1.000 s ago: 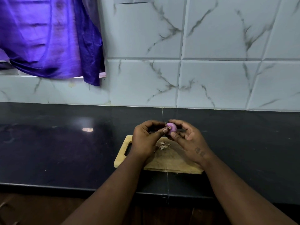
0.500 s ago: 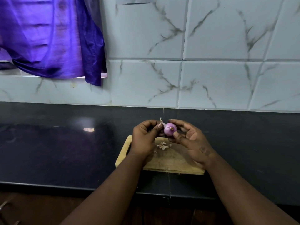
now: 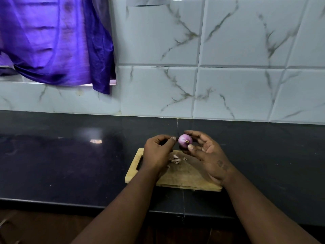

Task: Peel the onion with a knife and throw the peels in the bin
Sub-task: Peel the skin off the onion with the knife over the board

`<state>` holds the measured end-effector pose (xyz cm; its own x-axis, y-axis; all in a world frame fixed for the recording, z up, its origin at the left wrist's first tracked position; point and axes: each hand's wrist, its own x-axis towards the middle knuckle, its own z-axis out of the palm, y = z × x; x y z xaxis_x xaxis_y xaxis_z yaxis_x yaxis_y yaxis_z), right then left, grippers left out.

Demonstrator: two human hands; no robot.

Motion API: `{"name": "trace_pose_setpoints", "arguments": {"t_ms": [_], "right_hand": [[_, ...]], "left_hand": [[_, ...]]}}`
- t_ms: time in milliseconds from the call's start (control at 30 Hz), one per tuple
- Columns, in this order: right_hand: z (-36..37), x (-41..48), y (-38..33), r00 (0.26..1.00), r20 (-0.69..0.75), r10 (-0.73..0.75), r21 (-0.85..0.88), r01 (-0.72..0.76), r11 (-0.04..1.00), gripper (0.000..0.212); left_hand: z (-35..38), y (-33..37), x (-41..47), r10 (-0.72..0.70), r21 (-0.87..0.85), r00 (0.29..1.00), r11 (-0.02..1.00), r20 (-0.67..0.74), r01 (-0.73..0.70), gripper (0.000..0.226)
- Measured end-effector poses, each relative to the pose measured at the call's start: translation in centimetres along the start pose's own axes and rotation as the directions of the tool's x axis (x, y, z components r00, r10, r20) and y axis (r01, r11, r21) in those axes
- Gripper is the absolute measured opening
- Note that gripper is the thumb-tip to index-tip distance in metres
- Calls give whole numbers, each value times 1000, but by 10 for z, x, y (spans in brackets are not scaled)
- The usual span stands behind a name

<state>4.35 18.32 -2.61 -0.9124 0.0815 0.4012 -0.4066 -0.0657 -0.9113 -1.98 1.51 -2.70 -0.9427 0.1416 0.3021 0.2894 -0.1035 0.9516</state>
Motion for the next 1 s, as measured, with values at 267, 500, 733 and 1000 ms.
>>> {"name": "trace_pose_setpoints", "arguments": {"t_ms": [267,500,733,1000], "right_hand": [[-2,0,1,998,-33,-53,-151,48,987,44],[-1,-2,-1,996,-32,-85,-223,76,972,44],[-2,-1,-1,993,-37,-115,-238,103,966,44],[-2,-3,-2,994,-29,-109,-240,99,966,45]], "left_hand": [[-1,0,-3,122,79,992,989,32,-125,10],[-1,3,-8,174,180,984,968,31,-177,10],[0,2,-7,166,149,986,974,30,-169,10],[1,7,-12,273,328,962,907,26,-266,9]]}}
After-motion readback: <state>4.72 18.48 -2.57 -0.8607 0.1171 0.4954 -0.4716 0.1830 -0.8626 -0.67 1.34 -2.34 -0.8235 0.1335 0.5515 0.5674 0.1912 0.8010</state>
